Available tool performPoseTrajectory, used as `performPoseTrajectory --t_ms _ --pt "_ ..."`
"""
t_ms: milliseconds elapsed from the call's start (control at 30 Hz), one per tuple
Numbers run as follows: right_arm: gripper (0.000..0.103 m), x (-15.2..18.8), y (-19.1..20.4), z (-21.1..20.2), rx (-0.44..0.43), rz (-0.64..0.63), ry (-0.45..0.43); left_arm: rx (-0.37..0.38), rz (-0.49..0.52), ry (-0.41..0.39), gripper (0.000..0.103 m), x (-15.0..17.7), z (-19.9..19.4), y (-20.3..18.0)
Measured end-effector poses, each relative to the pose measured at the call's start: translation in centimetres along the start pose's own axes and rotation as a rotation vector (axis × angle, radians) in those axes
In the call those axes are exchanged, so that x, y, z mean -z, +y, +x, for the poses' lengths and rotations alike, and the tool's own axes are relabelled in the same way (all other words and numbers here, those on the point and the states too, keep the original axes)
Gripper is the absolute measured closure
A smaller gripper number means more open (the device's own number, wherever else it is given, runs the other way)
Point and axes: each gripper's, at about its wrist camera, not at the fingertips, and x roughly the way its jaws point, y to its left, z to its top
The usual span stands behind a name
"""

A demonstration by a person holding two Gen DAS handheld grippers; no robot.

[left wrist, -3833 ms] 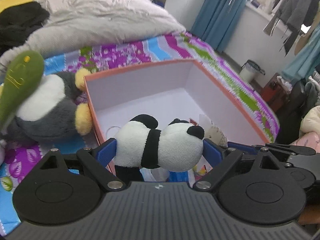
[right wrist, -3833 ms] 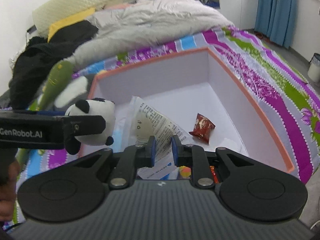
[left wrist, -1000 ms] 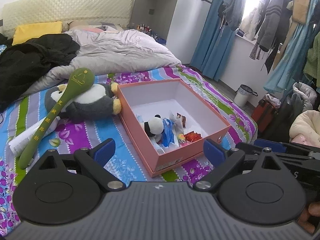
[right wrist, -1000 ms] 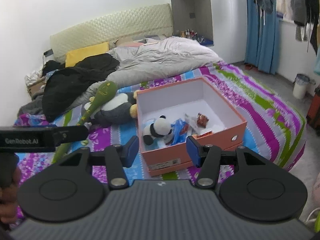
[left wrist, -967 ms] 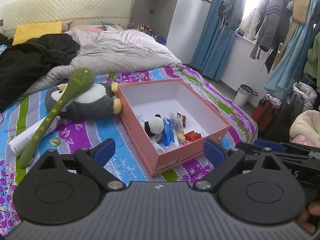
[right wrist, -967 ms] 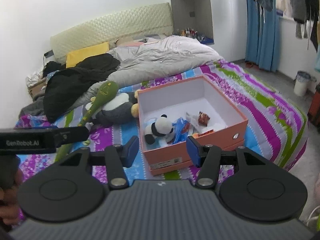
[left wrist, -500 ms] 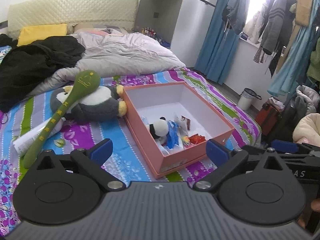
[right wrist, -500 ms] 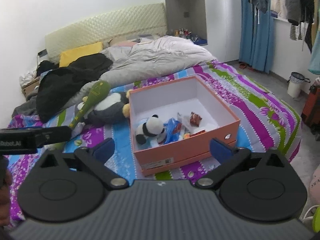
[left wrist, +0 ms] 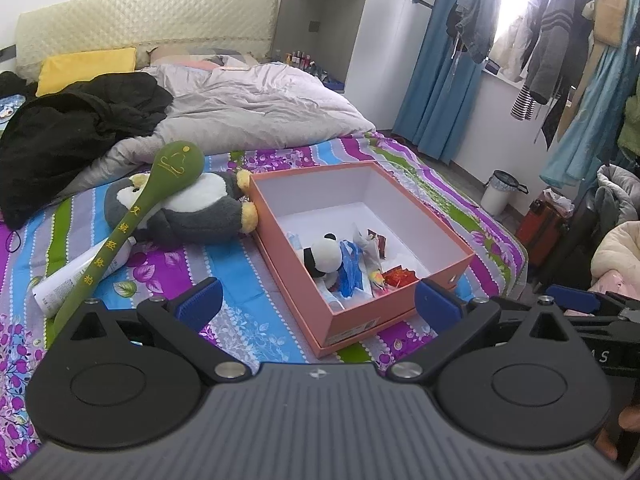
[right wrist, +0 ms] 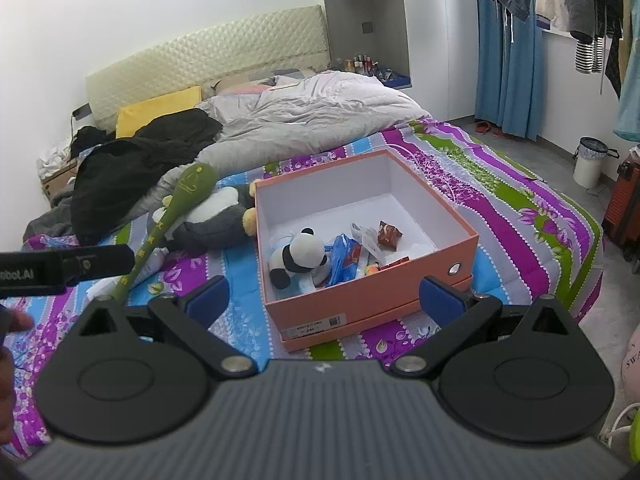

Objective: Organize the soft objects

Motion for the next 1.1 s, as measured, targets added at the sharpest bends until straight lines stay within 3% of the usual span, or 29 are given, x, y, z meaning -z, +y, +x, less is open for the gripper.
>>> performPoseTrajectory --t_ms 1100 --pt "0.0 -0.12 0.08 0.09 0.006 -0.011 -0.004 -0.003 0.001 -0.009 0.0 0.32 -0.17 0.1"
